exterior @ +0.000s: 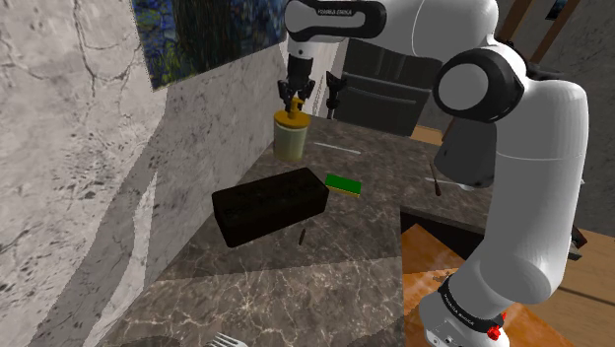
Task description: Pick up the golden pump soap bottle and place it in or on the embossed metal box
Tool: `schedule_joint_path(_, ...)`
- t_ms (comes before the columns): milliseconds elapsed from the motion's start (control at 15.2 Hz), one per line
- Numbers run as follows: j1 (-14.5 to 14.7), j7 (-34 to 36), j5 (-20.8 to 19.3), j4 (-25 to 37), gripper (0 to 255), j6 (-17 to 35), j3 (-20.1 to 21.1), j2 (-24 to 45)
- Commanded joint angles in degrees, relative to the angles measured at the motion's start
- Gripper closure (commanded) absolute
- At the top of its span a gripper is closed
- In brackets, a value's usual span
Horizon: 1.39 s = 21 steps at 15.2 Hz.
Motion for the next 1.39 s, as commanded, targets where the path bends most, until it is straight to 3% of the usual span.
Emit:
schedule_joint_path(0,0.04,0.17,-0.02,2.67,255,-1.98,0.02,0.64)
schedule_joint_path(792,-0.01,0.72,-0.09,17.71,255,-13.17,0.07,4.48)
schedule_joint_path(1320,5.28,7.84,-0.62,1.25,255,-10.44,2.08,-9.63)
